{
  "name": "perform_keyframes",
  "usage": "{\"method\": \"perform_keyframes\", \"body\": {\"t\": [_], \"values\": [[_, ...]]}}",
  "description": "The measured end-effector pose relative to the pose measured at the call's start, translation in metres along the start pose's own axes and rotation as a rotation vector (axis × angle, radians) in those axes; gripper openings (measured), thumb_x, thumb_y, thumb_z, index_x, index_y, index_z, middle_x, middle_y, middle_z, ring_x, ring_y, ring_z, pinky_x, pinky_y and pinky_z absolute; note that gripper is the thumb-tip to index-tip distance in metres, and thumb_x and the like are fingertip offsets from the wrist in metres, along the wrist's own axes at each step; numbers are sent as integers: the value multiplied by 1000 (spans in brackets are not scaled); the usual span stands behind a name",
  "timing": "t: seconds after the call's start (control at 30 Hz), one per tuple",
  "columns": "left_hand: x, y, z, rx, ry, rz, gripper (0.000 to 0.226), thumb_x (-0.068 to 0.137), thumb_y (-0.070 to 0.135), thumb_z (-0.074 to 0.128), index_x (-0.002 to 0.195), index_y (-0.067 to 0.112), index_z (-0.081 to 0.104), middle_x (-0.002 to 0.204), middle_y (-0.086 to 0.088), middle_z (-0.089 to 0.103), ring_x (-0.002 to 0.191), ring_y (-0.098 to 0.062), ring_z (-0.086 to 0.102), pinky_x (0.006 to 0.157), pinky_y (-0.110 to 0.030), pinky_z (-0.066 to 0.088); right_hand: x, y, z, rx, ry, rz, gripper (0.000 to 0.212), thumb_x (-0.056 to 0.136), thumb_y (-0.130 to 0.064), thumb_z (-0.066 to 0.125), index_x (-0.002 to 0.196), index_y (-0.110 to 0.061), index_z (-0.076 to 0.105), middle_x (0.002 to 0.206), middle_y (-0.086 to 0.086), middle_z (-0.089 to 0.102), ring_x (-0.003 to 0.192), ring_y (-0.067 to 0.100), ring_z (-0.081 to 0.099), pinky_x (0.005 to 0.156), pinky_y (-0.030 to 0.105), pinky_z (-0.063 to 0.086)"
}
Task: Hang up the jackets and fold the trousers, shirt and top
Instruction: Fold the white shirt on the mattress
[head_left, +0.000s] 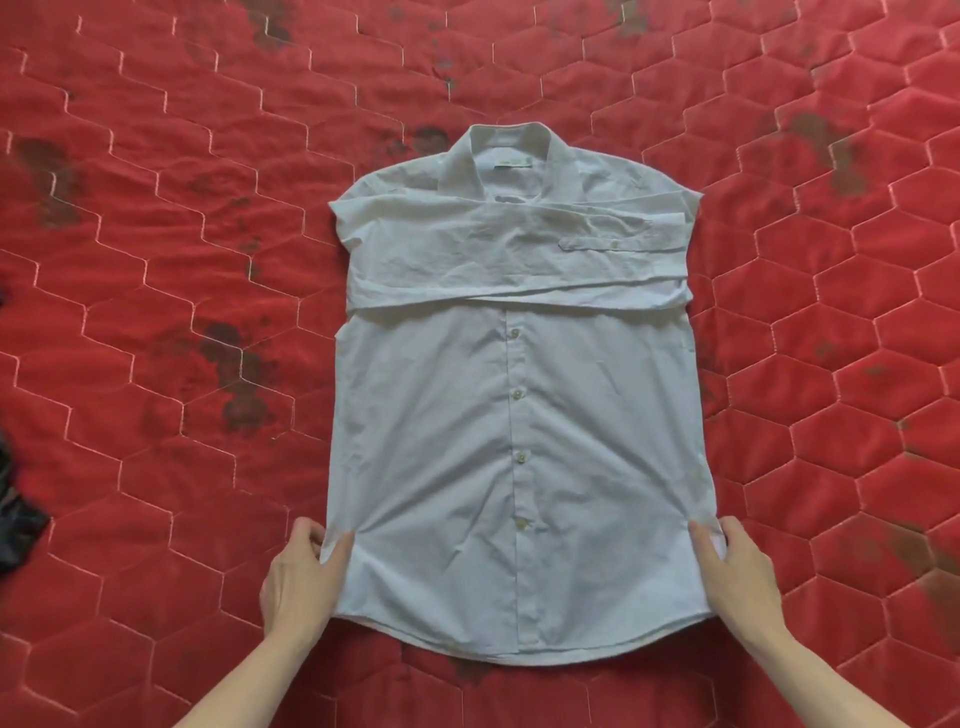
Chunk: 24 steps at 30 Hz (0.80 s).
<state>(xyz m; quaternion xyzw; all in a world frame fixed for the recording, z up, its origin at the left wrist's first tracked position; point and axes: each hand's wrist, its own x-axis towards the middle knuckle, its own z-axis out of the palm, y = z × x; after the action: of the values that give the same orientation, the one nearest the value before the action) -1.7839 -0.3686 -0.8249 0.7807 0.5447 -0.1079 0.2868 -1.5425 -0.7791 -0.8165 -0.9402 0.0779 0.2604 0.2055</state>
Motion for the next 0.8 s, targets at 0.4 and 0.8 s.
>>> {"method": "perform_keyframes", "body": {"t": [0.4, 0.8], "values": [[-15, -15, 0, 849, -387, 1141, 110, 59, 41, 63, 162, 15, 35, 169, -19, 26, 157, -36, 27, 122, -56, 20, -24, 37, -1, -573, 149, -844, 84, 74, 2, 61, 154, -15, 39, 155, 19, 42, 141, 37, 44, 116, 53, 36], [-19, -5, -1, 936, -325, 1011, 99, 71, -10, 66, 160, 21, 38, 166, -22, 31, 149, -50, 34, 101, -74, 46, -49, 42, 13, -760, -138, -840, 83, 76, 4, 63, 156, -5, 42, 164, 19, 37, 150, 43, 36, 110, 55, 49]]}}
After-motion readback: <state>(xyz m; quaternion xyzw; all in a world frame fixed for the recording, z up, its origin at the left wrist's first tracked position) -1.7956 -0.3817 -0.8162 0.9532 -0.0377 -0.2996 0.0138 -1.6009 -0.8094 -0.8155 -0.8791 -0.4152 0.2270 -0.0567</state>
